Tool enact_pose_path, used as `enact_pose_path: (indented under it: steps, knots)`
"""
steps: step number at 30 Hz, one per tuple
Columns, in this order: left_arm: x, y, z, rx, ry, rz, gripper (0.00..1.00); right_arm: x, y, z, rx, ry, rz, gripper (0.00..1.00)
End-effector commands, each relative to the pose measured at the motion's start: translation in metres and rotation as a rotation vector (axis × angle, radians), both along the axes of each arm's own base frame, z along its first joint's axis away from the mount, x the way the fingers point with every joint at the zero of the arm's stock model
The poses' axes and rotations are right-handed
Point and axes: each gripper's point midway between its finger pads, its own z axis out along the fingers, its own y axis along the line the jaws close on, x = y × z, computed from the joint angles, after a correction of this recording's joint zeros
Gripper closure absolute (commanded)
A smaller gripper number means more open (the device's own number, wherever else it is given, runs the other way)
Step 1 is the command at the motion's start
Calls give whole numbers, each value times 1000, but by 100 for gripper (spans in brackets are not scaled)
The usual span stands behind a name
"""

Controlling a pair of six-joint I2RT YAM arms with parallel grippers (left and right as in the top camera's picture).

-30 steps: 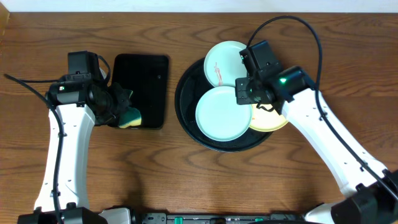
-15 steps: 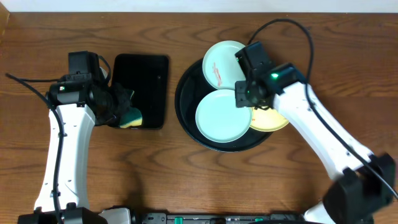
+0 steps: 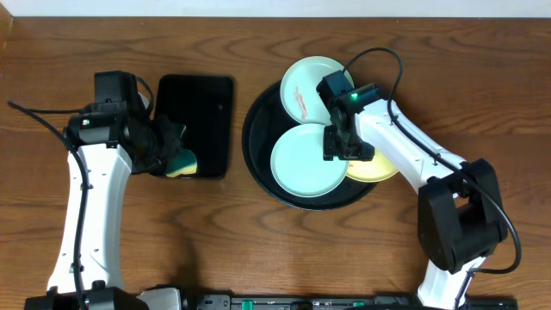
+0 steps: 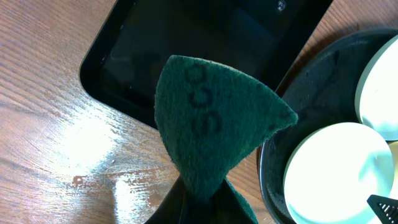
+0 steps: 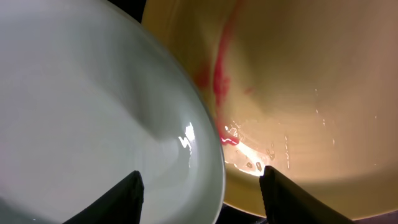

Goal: Clean dirty plates on tray and stack at the side
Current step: 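Grip the rim of the cleaned pale green plate with the right gripper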

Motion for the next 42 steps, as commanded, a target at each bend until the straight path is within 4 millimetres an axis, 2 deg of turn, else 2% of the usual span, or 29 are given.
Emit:
enact_pose_path:
  steps: [1, 4, 11, 17, 22, 26, 31, 35, 36, 38, 39, 42]
  knots:
    - [-1, 1, 2, 5, -7, -13, 92, 5, -6, -6, -19, 7, -22, 42]
    - [-1, 1, 2, 5, -7, -13, 92, 6, -9, -8, -21, 12, -30, 45]
    - [-1, 1, 2, 5, -7, -13, 92, 7, -19, -13, 4, 38, -28, 45]
    - [-1, 1, 2, 5, -7, -13, 92, 11, -5, -15, 222, 76, 1, 50]
    - [-1, 1, 2, 5, -7, -13, 92, 11, 0, -15, 313, 88, 17, 51]
    - [-1, 1, 2, 5, -7, -13, 92, 6, -1, -24, 315, 97, 16, 52]
    - [-1, 1, 2, 5, -8, -13, 92, 4, 3, -25, 360, 107, 11, 70]
    - [0, 1, 2, 5, -11, -13, 92, 6, 5, -25, 369, 99, 13, 70]
    - [0, 1, 2, 5, -10, -13, 92, 6, 5, -25, 369, 99, 12, 74]
    - [0, 1, 2, 5, -10, -13, 92, 7, 3, -25, 360, 96, 11, 96]
    - [0, 1, 2, 5, -10, -13, 92, 8, 2, -26, 354, 95, 6, 99]
    - [0, 1, 2, 5, -10, -13, 92, 10, -1, -24, 348, 85, 3, 99]
